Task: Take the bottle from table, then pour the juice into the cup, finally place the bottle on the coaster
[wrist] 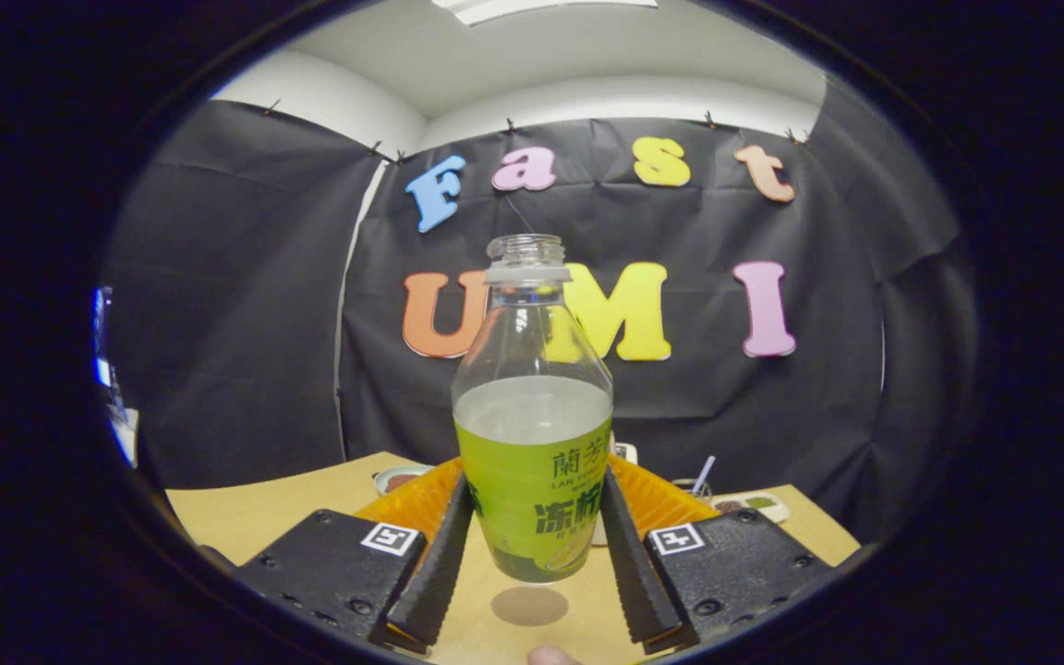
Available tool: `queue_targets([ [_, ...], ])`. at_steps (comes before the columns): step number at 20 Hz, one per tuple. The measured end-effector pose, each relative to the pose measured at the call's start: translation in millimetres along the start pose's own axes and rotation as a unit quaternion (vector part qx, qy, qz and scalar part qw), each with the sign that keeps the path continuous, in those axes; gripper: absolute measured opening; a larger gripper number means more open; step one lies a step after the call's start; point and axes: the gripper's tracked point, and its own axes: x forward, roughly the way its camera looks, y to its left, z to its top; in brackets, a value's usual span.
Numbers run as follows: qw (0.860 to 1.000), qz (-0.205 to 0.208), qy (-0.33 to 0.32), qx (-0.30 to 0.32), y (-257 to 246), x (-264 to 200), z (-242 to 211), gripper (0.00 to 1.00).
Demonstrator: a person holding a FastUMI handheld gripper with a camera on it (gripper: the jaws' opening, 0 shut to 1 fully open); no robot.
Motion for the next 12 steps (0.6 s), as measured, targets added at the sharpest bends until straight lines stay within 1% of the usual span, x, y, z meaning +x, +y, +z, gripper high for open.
queue_targets([
  [3, 1.0, 0.009, 0.023, 0.001, -1.8, 32.3, -30.8, 0.77],
  [5, 0.999, 0.01, 0.034, 0.0, -6.2, 46.1, -52.9, 0.77],
  [7, 0.999, 0.011, 0.049, 0.004, -8.3, 57.5, -76.7, 0.77],
  [9, 0.998, 0.011, 0.063, -0.005, -7.7, 65.8, -97.3, 0.77],
  [11, 0.997, 0.019, 0.079, -0.006, -1.6, 73.7, -120.0, 0.77],
  [12, 0.996, 0.02, 0.086, -0.017, 0.0, 76.5, -129.6, 0.77],
])
